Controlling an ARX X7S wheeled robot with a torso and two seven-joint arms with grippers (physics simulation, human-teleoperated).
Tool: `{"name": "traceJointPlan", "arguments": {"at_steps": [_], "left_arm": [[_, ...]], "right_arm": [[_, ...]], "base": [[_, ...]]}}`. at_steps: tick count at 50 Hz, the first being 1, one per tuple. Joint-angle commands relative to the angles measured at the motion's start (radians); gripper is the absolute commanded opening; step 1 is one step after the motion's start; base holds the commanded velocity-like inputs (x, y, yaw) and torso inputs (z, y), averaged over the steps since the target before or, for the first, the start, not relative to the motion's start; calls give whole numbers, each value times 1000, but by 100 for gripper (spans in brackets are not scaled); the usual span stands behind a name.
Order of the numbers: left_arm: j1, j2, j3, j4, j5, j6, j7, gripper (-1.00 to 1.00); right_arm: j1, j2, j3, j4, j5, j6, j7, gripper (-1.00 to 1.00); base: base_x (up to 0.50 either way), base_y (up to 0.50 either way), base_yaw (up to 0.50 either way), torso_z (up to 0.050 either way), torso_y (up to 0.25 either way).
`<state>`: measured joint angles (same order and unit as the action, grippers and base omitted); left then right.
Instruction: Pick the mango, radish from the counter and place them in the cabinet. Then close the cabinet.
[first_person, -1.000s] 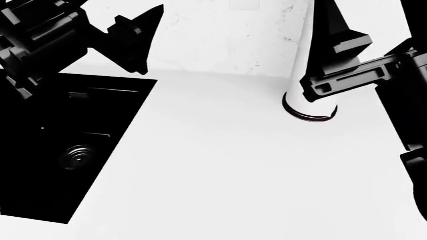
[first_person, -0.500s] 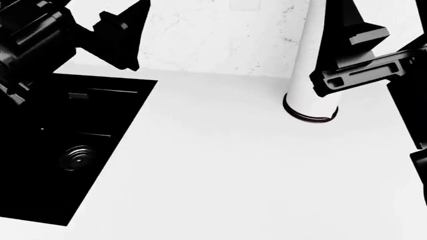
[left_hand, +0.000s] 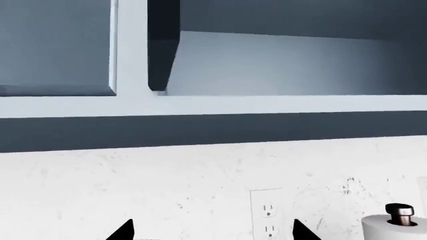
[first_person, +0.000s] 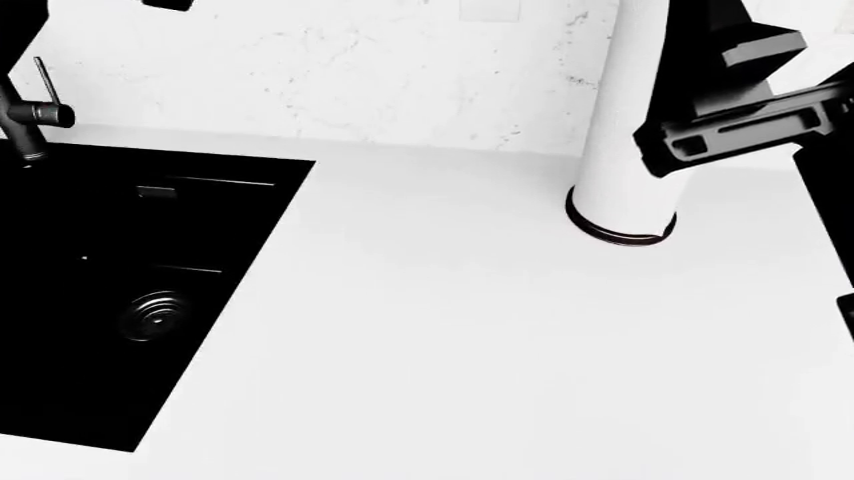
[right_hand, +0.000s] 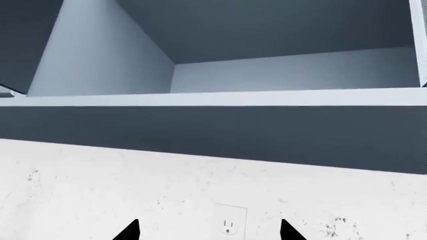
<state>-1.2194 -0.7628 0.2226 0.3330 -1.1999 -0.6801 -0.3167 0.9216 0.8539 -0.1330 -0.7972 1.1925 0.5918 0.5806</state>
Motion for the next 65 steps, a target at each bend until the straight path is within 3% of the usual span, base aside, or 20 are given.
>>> {"name": "traceJointPlan", "arguments": {"at_steps": [1,17,37,65], "left_arm": [[15,23,-60,-29,-91,4,-82,100],[1,74,-157,-97,-215,45,-200,100],[-23,96,-208,-157,-190,100,-342,100],[-215,195,-223,-313,-147,200,-298,100]], "right_arm": [[13,1,0,5,5,2,4,100],[36,0,-7,11,7,8,5,100],[54,5,-5,13,20,12,13,100],[65,8,-7,14,25,13,17,100]], "base": [[0,0,0,0,0],[0,0,0,0,0],[0,0,0,0,0],[0,0,0,0,0]]}}
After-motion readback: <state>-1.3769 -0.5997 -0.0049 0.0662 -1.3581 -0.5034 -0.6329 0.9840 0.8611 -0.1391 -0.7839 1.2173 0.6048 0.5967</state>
